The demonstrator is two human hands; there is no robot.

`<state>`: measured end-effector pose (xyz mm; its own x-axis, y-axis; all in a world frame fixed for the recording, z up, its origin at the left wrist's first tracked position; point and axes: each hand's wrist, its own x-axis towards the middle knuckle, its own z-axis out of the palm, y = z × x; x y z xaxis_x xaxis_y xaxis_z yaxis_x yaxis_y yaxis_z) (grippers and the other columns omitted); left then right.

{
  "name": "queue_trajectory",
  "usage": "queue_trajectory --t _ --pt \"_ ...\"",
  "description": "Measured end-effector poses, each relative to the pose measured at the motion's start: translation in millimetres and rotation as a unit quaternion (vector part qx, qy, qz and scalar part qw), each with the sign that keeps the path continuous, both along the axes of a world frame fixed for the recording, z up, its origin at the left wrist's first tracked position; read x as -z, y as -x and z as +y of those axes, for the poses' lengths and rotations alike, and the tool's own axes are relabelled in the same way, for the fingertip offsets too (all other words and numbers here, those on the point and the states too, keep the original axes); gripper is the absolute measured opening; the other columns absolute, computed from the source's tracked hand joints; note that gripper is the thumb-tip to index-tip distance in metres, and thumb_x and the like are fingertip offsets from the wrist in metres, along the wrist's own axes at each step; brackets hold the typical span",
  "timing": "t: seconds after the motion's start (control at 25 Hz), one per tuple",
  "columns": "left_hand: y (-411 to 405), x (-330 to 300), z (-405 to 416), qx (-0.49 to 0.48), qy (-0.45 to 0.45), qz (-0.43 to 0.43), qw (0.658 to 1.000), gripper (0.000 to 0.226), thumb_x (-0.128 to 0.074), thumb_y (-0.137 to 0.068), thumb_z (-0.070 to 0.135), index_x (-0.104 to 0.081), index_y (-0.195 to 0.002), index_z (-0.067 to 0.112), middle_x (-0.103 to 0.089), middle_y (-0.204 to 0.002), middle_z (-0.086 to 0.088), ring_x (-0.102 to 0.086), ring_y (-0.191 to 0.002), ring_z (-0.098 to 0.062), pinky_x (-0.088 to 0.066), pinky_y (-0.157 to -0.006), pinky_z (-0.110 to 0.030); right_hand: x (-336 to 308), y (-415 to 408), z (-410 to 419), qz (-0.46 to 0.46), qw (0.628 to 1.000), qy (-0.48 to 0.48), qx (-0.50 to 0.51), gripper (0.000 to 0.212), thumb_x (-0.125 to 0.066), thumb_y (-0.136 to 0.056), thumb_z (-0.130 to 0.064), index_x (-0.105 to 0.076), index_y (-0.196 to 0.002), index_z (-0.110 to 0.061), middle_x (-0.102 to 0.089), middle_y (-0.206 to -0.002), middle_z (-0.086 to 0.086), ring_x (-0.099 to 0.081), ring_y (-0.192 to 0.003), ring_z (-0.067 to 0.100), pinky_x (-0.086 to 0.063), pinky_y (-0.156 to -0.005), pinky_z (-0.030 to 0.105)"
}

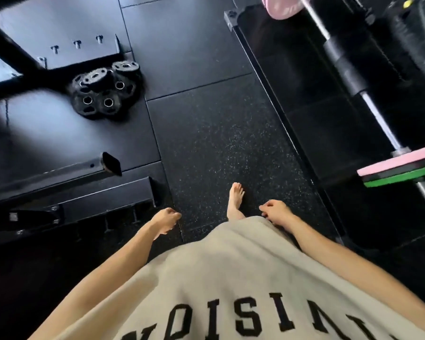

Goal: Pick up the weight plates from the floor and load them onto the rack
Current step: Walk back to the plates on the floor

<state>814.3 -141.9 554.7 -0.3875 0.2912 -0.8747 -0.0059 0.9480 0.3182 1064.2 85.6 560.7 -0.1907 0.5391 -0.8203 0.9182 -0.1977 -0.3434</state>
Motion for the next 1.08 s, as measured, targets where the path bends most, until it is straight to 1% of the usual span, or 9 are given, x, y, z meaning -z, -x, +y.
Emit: queue_trajectory --t 0.08,0.16,0.24,0.32,0.4,0.52,0.68,0.92,1.08 --pt "26 -5 30 -0.047 0.013 0.020 0.999 0.030 -0.051 -0.098 0.029 -0.061 -0.117 0.007 -0.062 -0.099 -0.015 -0.053 -0.078 -0.023 -0.040 -0.057 -0.026 -4 49 52 -0.007 0.998 0.006 -0.068 0.017 -0.062 -0.093 -0.025 -0.061 -0.077 -0.020 -0.066 -0.077 0.000 -0.060 -0.078 0.018 -0.046 -0.069 0.030" --pt "52 -11 56 -0.073 0.015 0.046 0.996 0.033 -0.054 -0.097 0.031 -0.063 -0.118 0.008 -0.065 -0.115 -0.015 -0.059 -0.092 -0.026 -0.048 -0.071 -0.032 -12 98 101 -0.008 0.992 0.012 -0.124 0.016 -0.061 -0.094 -0.027 -0.060 -0.078 -0.023 -0.066 -0.081 -0.001 -0.062 -0.083 0.019 -0.048 -0.077 0.033" --pt "81 -14 77 -0.097 0.017 0.092 0.991 0.032 -0.054 -0.097 0.031 -0.064 -0.120 0.011 -0.064 -0.125 -0.012 -0.059 -0.111 -0.028 -0.045 -0.091 -0.034 -19 148 143 -0.010 0.984 0.006 -0.175 0.015 -0.059 -0.096 -0.028 -0.059 -0.082 -0.022 -0.066 -0.085 0.001 -0.062 -0.085 0.019 -0.049 -0.076 0.034" --pt "108 -12 95 -0.149 0.018 0.102 0.983 0.032 -0.054 -0.097 0.030 -0.064 -0.120 0.010 -0.063 -0.128 -0.012 -0.056 -0.118 -0.029 -0.042 -0.097 -0.033 -23 203 178 -0.010 0.975 0.013 -0.221 0.014 -0.057 -0.097 -0.028 -0.060 -0.087 -0.018 -0.066 -0.087 0.003 -0.061 -0.082 0.019 -0.048 -0.068 0.031" --pt "138 -4 111 -0.186 0.033 0.089 0.978 0.032 -0.054 -0.098 0.030 -0.063 -0.120 0.009 -0.062 -0.128 -0.013 -0.056 -0.118 -0.029 -0.042 -0.096 -0.034 -22 260 206 -0.020 0.964 0.023 -0.266 0.014 -0.056 -0.098 -0.028 -0.061 -0.096 -0.015 -0.066 -0.092 0.006 -0.060 -0.081 0.019 -0.048 -0.065 0.030" --pt "197 16 129 -0.216 0.042 0.063 0.974 0.034 -0.053 -0.098 0.032 -0.062 -0.121 0.008 -0.062 -0.127 -0.013 -0.057 -0.115 -0.030 -0.046 -0.094 -0.035 -15 345 232 -0.031 0.947 0.023 -0.318 0.016 -0.054 -0.099 -0.028 -0.060 -0.106 -0.015 -0.066 -0.101 0.008 -0.061 -0.087 0.020 -0.050 -0.070 0.031" --pt "308 21 142 -0.247 0.029 0.051 0.967 0.032 -0.054 -0.097 0.033 -0.064 -0.117 0.010 -0.064 -0.126 -0.011 -0.058 -0.116 -0.030 -0.045 -0.097 -0.035 -13 471 255 -0.033 0.932 0.008 -0.360 0.017 -0.055 -0.098 -0.028 -0.061 -0.105 -0.014 -0.067 -0.101 0.007 -0.062 -0.088 0.021 -0.050 -0.068 0.030" --pt "456 1 148 -0.345 0.002 0.037 0.938 0.026 -0.053 -0.097 0.032 -0.061 -0.111 0.011 -0.065 -0.104 -0.010 -0.060 -0.088 -0.027 -0.046 -0.070 -0.032 -24 657 267 0.004 0.913 -0.012 -0.407 0.017 -0.058 -0.097 -0.028 -0.063 -0.102 -0.013 -0.067 -0.097 0.008 -0.058 -0.078 0.018 -0.046 -0.059 0.026" --pt "536 2 153 -0.410 0.002 0.016 0.912 0.021 -0.051 -0.098 0.027 -0.059 -0.110 0.012 -0.062 -0.098 -0.010 -0.055 -0.084 -0.024 -0.044 -0.069 -0.033 -12 772 276 -0.001 0.896 0.003 -0.444 0.014 -0.057 -0.097 -0.028 -0.063 -0.101 -0.015 -0.068 -0.097 0.009 -0.059 -0.078 0.019 -0.047 -0.059 0.028"
